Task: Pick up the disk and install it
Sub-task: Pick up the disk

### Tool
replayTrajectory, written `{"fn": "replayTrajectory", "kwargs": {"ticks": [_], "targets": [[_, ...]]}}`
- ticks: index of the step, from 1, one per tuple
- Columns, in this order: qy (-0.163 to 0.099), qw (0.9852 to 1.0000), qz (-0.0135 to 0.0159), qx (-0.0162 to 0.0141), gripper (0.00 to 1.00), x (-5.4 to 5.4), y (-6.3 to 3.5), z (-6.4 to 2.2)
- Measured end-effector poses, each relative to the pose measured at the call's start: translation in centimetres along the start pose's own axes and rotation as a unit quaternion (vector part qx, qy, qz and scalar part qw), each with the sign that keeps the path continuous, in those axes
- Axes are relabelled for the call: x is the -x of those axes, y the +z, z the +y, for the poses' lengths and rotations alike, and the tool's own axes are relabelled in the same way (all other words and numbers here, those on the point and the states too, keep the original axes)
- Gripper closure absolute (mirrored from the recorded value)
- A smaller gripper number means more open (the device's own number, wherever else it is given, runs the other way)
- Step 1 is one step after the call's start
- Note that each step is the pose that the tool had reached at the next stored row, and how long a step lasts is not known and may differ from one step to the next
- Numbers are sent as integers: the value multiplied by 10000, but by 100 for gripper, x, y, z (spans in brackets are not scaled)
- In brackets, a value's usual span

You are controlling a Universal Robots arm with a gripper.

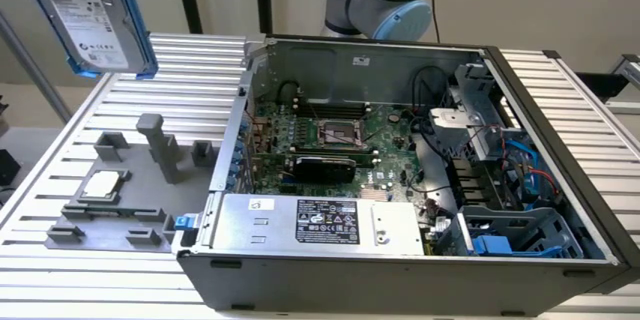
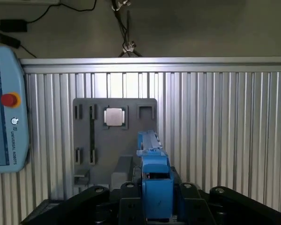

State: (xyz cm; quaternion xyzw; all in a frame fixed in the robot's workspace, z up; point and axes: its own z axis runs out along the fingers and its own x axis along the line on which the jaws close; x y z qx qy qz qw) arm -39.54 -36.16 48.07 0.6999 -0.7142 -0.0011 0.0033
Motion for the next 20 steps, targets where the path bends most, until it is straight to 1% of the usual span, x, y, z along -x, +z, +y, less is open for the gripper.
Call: {"fn": "replayTrajectory", "kwargs": {"ticks": [2,11,14,20], "targets": [[0,10000,-6,0,100,-3,-53,-50],[0,10000,-52,0,100,-27,-124,-335],[-1,10000,-64,1,100,-42,-137,-454],[-1,10000,-89,1,100,-88,-159,-724]]}}
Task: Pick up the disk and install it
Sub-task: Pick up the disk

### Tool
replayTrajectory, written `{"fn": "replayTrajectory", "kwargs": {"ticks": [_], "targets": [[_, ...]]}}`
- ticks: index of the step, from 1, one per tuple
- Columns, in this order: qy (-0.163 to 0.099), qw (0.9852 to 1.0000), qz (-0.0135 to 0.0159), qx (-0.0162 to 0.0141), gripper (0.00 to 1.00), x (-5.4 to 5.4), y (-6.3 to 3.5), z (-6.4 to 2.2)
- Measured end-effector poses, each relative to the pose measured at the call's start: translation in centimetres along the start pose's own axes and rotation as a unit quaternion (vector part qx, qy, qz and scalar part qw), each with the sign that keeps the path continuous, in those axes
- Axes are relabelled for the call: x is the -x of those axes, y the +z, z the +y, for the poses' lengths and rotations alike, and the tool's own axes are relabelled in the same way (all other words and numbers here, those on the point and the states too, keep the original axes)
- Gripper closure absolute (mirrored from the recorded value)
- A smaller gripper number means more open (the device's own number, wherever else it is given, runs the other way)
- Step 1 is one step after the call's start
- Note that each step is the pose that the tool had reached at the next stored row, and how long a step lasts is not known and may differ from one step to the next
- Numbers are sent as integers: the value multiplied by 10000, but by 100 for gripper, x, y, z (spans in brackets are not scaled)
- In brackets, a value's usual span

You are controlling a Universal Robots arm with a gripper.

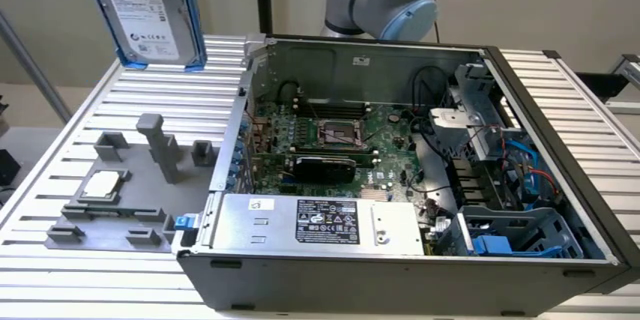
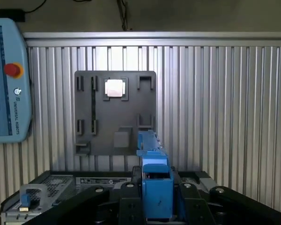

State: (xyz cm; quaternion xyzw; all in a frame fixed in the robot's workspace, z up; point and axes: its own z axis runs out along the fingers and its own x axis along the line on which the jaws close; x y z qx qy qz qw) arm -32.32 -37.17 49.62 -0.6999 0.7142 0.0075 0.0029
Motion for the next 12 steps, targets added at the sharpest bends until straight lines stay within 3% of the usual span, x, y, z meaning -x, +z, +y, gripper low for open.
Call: {"fn": "replayTrajectory", "kwargs": {"ticks": [12], "targets": [[0,10000,-18,1,100,-125,-24,-547]]}}
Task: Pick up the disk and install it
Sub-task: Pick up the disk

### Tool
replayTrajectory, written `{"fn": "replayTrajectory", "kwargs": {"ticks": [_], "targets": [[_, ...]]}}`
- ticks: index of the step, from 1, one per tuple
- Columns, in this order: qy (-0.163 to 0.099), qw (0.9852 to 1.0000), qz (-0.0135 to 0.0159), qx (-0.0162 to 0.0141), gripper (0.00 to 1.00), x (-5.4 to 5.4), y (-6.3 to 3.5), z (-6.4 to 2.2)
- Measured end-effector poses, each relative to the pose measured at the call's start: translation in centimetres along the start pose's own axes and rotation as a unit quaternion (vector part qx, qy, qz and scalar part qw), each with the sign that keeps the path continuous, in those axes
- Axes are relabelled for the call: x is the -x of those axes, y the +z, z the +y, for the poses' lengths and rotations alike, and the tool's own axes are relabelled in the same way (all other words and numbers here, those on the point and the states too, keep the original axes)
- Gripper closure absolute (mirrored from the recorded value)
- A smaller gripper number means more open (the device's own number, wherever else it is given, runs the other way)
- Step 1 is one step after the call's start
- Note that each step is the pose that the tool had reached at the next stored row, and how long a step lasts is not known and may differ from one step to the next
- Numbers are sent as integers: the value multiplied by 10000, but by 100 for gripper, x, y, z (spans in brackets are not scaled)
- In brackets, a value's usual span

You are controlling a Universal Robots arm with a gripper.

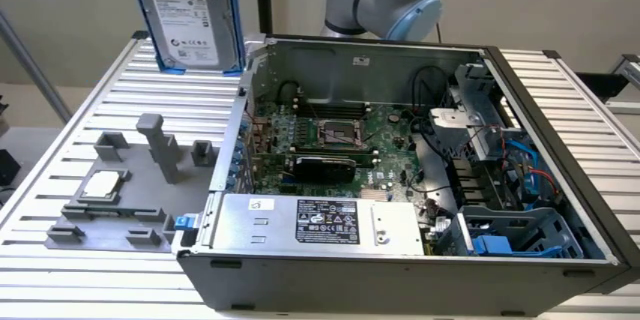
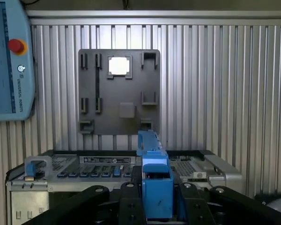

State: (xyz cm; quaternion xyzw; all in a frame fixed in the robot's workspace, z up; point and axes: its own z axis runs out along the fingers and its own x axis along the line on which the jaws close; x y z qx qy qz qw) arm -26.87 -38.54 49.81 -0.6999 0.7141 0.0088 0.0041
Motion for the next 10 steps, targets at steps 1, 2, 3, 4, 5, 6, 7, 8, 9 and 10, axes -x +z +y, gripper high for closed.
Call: {"fn": "replayTrajectory", "kwargs": {"ticks": [1,2,3,4,5,6,7,8,9,10], "targets": [[0,10000,0,0,100,-12,-1,-46],[0,10000,-1,0,100,-23,-3,-91],[0,10000,-1,0,100,-36,-4,-139],[0,10000,-1,0,100,-48,-6,-183],[1,10000,-1,0,100,-61,-7,-231],[0,10000,-1,0,100,-73,-9,-274],[0,10000,-2,0,100,-86,-10,-321],[0,10000,-2,0,100,-97,-12,-366],[0,10000,-2,0,100,-110,-13,-415],[0,10000,-2,-1,100,-122,-15,-460]]}}
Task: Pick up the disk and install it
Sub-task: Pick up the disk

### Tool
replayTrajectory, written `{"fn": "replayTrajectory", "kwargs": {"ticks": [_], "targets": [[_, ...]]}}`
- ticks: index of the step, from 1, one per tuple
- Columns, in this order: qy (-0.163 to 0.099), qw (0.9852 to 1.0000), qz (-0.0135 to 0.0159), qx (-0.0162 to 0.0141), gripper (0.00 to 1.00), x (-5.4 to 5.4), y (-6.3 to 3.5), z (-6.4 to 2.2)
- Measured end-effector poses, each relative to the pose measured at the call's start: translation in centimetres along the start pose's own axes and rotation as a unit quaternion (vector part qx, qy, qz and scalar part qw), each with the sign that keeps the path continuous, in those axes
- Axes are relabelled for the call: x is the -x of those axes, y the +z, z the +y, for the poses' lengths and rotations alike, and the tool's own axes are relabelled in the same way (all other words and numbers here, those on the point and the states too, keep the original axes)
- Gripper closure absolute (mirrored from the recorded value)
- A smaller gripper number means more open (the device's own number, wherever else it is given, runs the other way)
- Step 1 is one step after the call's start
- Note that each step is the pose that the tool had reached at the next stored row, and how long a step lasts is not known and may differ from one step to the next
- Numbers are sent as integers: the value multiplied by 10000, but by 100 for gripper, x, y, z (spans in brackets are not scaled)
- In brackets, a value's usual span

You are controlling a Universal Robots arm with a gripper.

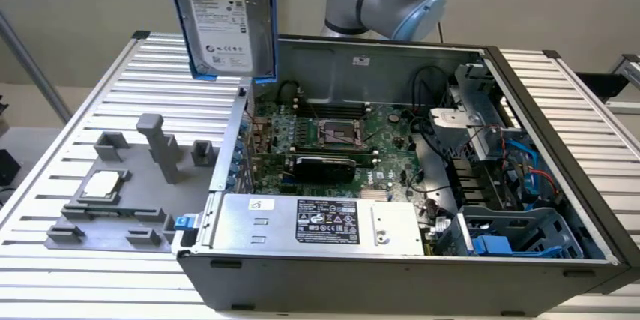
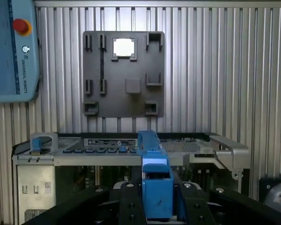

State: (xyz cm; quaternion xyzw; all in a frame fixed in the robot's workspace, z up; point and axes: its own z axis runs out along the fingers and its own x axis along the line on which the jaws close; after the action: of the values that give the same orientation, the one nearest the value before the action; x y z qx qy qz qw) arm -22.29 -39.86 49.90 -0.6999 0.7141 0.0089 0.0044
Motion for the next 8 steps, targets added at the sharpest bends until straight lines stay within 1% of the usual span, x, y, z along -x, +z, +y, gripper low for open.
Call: {"fn": "replayTrajectory", "kwargs": {"ticks": [8], "targets": [[1,10000,-2,1,100,-97,-15,-363]]}}
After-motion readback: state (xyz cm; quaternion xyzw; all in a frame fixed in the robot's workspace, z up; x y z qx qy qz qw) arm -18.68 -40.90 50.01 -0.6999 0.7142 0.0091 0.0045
